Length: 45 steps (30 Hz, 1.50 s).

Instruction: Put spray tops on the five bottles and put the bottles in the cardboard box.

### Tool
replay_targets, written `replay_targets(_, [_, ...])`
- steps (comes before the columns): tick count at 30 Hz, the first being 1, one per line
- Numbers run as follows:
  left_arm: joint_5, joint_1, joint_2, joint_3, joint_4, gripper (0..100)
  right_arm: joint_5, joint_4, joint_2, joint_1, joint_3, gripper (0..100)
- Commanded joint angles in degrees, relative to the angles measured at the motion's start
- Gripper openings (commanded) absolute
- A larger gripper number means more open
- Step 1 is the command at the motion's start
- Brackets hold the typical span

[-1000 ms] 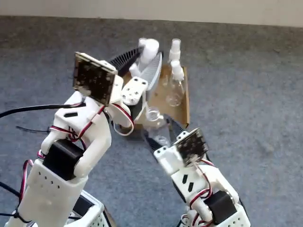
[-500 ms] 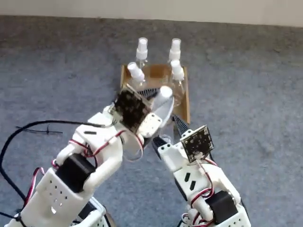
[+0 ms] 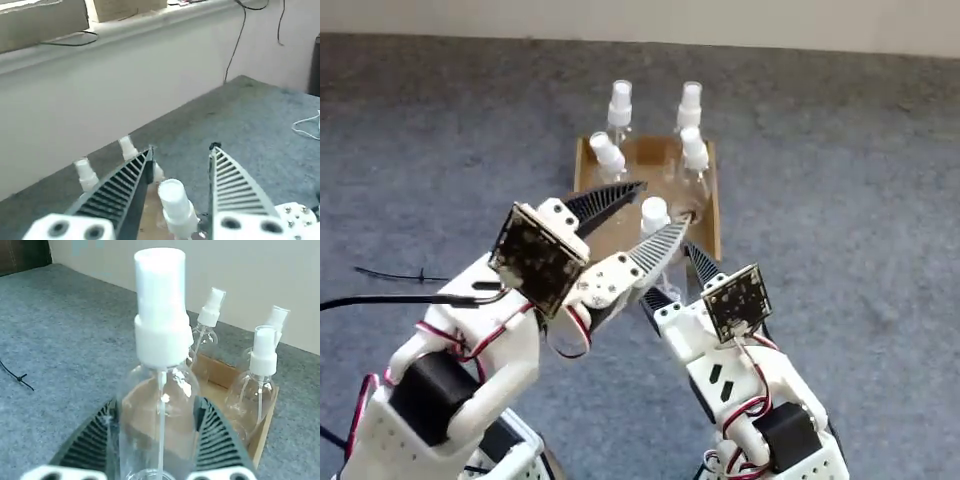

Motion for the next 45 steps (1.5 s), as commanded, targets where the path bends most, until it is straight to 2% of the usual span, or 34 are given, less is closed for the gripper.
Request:
replay_targets(1, [-0.5, -8.5, 4.0, -4.9, 0.2, 14, -0.5, -1.6, 0.0, 1.3, -0.6, 0.3])
replay_targets(10, [-0.5, -9.1, 10.3, -4.4, 0.6, 14, -0.5, -1.5, 0.0, 1.4, -0.5, 0.3])
replay_targets(21, [-7.1, -9.1, 10.5, 1.0, 0.2, 14, -0.4, -1.1, -0.5, 1.3, -0.7, 0.3])
replay_targets(27, [-7.4, -9.6, 10.0, -2.4, 0.8, 14, 9.8, -1.1, -0.6, 1.4, -0.5, 0.3])
replay_targets(29, [-7.6, -9.6, 9.8, -5.6, 4.4, 14, 12.9, -1.1, -0.6, 1.2, -0.4, 0.3])
replay_targets(32, [-11.6, -9.6, 9.8, -10.9, 14.1, 14, 14.4, -1.2, -0.7, 1.6, -0.7, 0.3])
replay_targets(36, [-13.7, -13.1, 7.5, -13.3, 22.6, 14, 14.2, -5.0, 0.2, 6.0, -2.1, 0.3])
replay_targets(40, [-13.1, -19.2, 0.0, -6.4, 21.0, 14, 8.4, -11.0, 5.4, 12.2, -3.6, 0.3])
replay_targets(45, [-13.1, -19.7, -6.6, 10.0, 16.4, 14, 2.1, -13.0, 22.5, 11.9, -16.2, 0.3])
